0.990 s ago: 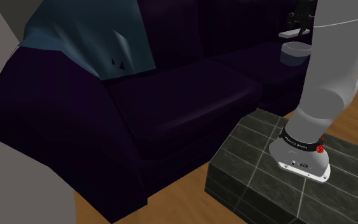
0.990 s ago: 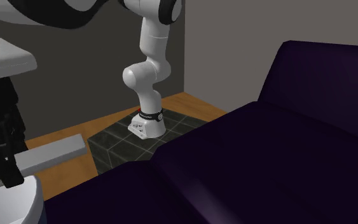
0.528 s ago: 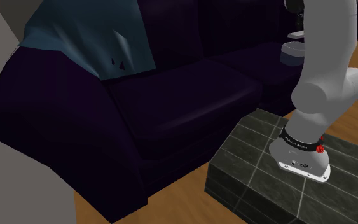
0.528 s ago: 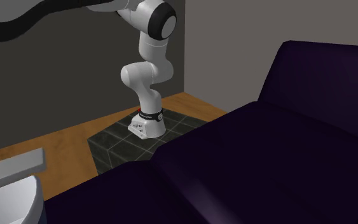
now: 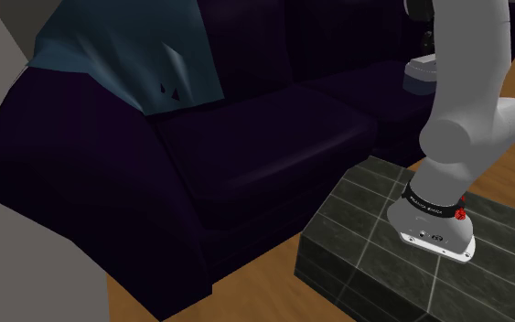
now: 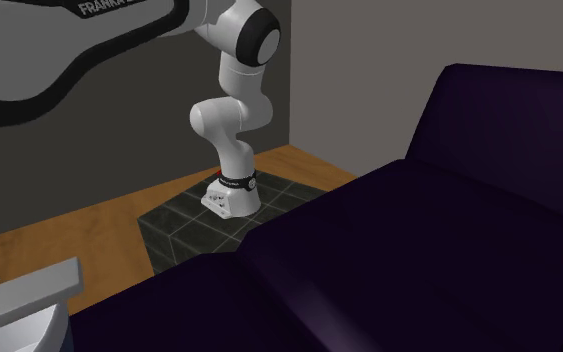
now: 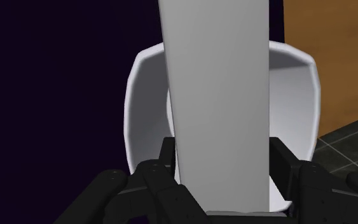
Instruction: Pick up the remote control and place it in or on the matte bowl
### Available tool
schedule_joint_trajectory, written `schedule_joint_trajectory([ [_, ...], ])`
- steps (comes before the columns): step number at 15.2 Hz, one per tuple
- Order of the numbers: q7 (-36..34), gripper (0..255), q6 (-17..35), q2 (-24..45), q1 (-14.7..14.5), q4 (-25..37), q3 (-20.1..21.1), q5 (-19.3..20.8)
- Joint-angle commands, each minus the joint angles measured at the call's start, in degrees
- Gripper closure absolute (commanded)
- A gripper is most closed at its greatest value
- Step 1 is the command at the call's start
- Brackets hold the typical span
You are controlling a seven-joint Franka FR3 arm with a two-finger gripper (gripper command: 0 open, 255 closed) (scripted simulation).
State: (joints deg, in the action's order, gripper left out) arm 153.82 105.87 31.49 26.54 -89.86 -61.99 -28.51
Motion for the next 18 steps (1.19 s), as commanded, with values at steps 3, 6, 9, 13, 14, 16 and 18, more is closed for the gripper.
schedule_joint_trajectory([
  [3,0.51,255,1.88,0.64,0.06,-1.53,0.51,-0.72],
  [6,0.51,255,1.88,0.64,0.06,-1.52,0.52,-0.72],
  [9,0.51,255,1.88,0.64,0.06,-1.52,0.52,-0.72],
  [13,0.51,0,1.88,0.64,0.06,-1.52,0.52,-0.72],
  [14,0.51,0,1.88,0.64,0.06,-1.52,0.52,-0.72],
  [16,0.51,0,1.88,0.64,0.06,-1.52,0.52,-0.72],
  [18,-0.29,0,-1.26,-0.43,0.04,1.08,-0.33,0.44],
])
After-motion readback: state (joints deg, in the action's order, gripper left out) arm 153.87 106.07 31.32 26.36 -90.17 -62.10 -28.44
